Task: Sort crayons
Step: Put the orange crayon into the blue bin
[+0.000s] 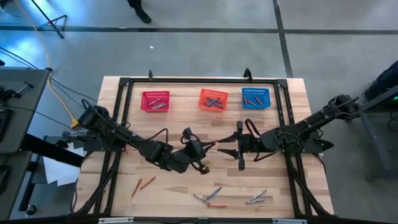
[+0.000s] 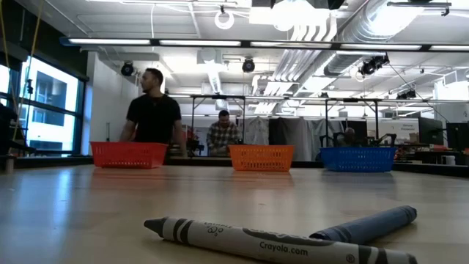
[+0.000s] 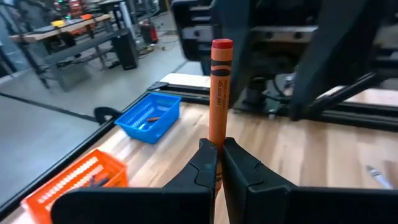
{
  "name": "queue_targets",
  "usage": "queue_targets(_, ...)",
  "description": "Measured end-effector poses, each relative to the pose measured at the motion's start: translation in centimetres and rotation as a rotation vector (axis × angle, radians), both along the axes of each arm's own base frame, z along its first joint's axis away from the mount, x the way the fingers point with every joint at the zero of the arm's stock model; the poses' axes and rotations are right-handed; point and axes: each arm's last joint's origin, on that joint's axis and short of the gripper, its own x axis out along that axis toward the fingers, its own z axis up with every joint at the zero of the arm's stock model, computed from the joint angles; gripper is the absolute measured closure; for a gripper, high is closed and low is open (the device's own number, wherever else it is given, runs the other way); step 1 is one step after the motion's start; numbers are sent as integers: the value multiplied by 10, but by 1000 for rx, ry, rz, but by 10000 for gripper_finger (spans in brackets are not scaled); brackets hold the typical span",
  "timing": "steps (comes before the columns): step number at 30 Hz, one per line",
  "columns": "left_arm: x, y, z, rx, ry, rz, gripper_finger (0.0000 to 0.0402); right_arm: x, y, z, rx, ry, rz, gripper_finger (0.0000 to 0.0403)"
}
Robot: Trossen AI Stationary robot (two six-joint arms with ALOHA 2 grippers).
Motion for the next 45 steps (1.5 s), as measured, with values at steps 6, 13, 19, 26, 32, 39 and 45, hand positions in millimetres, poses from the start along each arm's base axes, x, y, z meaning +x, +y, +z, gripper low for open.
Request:
queue_targets(6, 1, -5, -1, 3, -9, -35, 401, 0, 0, 1, 2, -10, -1, 263)
queue_targets(13, 3, -5, -2, -7, -10, -41, 401, 0, 0, 4, 17, -42, -1, 263)
queue_targets(19, 4, -6, 0, 3, -26, -55, 401, 0, 0, 5, 17, -45, -1, 263)
queue_targets(26, 5, -5, 1, -3, -29, -77, 401, 0, 0, 7, 4, -67, 1, 275)
queue_targets(32, 6, -2, 1, -7, -30, -79, 401, 0, 1, 8, -10, -76, 43, 328)
queue_targets(39, 6, -3, 1, -13, -32, -83, 401, 1, 0, 8, -17, -81, 50, 394)
queue_targets(45, 6, -3, 1, -13, -32, -80, 401, 1, 0, 8, -12, -80, 52, 397)
